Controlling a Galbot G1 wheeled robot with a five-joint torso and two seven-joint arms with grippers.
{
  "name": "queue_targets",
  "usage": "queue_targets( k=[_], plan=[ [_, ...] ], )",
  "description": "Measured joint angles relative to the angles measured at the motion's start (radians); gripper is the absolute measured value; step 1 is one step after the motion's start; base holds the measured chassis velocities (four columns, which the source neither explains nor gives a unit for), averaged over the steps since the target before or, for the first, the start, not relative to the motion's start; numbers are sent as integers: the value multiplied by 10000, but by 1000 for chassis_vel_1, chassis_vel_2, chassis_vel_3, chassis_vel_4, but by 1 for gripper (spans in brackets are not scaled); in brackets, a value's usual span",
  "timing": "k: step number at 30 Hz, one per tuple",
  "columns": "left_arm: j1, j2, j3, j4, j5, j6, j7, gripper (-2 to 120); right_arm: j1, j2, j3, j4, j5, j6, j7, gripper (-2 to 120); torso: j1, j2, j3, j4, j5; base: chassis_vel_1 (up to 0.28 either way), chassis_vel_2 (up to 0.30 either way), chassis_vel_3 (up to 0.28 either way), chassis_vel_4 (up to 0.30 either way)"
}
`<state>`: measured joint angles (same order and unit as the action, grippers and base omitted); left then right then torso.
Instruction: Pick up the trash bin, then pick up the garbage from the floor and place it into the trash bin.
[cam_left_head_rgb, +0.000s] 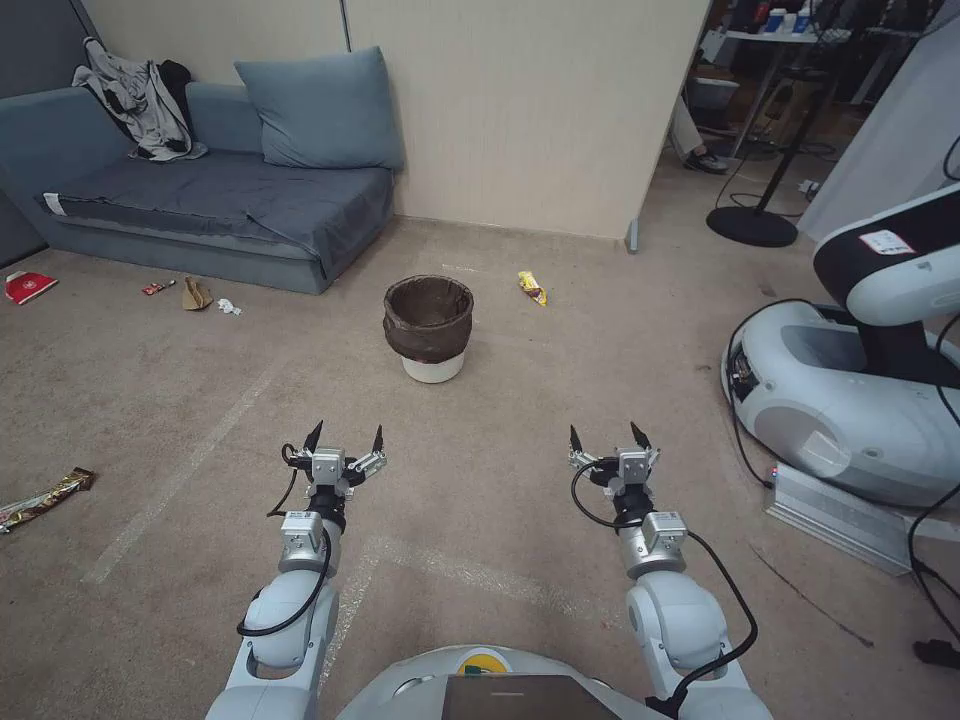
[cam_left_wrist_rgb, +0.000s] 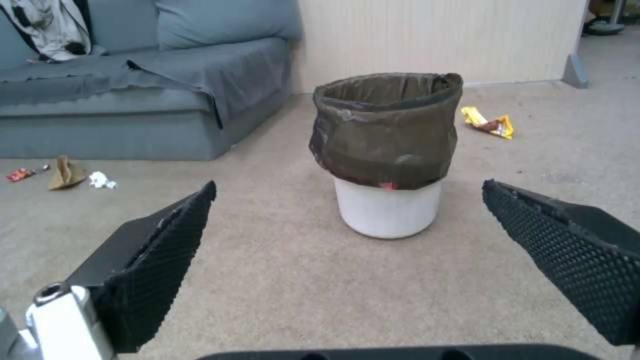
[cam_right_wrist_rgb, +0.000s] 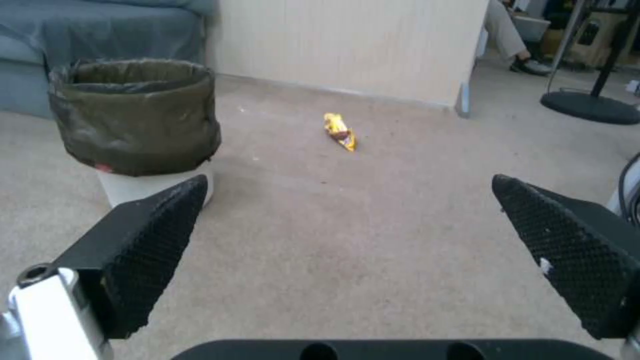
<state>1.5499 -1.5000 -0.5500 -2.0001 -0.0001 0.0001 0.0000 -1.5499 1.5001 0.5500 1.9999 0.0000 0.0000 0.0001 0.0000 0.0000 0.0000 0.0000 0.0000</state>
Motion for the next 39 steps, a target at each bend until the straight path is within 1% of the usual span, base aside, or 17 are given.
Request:
queue_targets(
  k=[13, 16, 17, 18, 19, 20, 21, 22, 24, 25, 26, 29, 33, 39],
  plan=[
    [47, -9, -12, -53, 5, 14, -6, 100, -73, 50, 40, 95, -4, 36, 14, 100, 0, 0, 0, 1, 0, 0, 0, 0, 0],
    [605, -155, -189, -954, 184, 253, -122, 100, -776, 579, 513, 1163, -75, 587, 261, 100, 0, 0, 0, 0, -1, 0, 0, 0, 0],
    [605, -155, -189, -954, 184, 253, -122, 100, -776, 579, 513, 1163, -75, 587, 261, 100, 0, 0, 0, 0, -1, 0, 0, 0, 0],
    [919, -240, -279, -1455, 289, 393, -192, 100, -1196, 890, 786, 1786, -133, 919, 407, 100, 0, 0, -1, -4, -1, 0, 0, 0, 0],
    [1104, -290, -332, -1754, 348, 474, -234, 100, -1337, 994, 886, 2001, -156, 1038, 465, 100, -1, 1, -1, -7, -4, 0, 0, 0, 0],
    [1245, -332, -368, -1970, 394, 533, -265, 100, -1393, 1030, 921, 2080, -164, 1080, 485, 100, 0, 0, -1, -7, -5, 0, 0, 0, 0],
    [1573, -422, -474, -2490, 502, 682, -337, 100, -1467, 1091, 968, 2185, -181, 1141, 511, 100, 0, 0, -1, -3, 1, 0, 0, 0, 0],
    [1573, -422, -474, -2490, 502, 682, -337, 100, -1467, 1091, 968, 2185, -181, 1141, 511, 100, 0, 0, -1, -3, 1, 0, 0, 0, 0],
    [2019, -543, -617, -3204, 647, 868, -435, 100, -1490, 1112, 984, 2225, -190, 1162, 520, 100, 0, 1, -1, 6, 2, 0, 0, 0, 0],
    [2125, -551, -704, -3333, 652, 893, -451, 100, -1490, 1111, 984, 2226, -192, 1163, 520, 100, 0, 0, -1, 5, 6, 0, 0, 0, 0],
    [2183, -545, -764, -3362, 650, 911, -453, 100, -1492, 1110, 986, 2221, -170, 1162, 529, 100, 0, 0, -1, 3, 0, 0, 0, 0, 0],
    [2191, -539, -780, -3363, 646, 914, -454, 100, -1490, 1111, 985, 2175, -97, 1149, 537, 100, 0, 0, -1, -2, 0, 0, 0, 0, 0],
    [2186, -534, -790, -3320, 639, 915, -455, 100, -1483, 1105, 983, 2135, -52, 1129, 541, 100, 0, 0, -1, 0, 1, 0, 0, 0, 0],
    [2157, -530, -802, -3235, 611, 912, -493, 100, -1528, 1096, 982, 2127, -122, 982, 242, 100, 0, 0, -1, 0, 0, 0, 0, 0, 0]
  ],
)
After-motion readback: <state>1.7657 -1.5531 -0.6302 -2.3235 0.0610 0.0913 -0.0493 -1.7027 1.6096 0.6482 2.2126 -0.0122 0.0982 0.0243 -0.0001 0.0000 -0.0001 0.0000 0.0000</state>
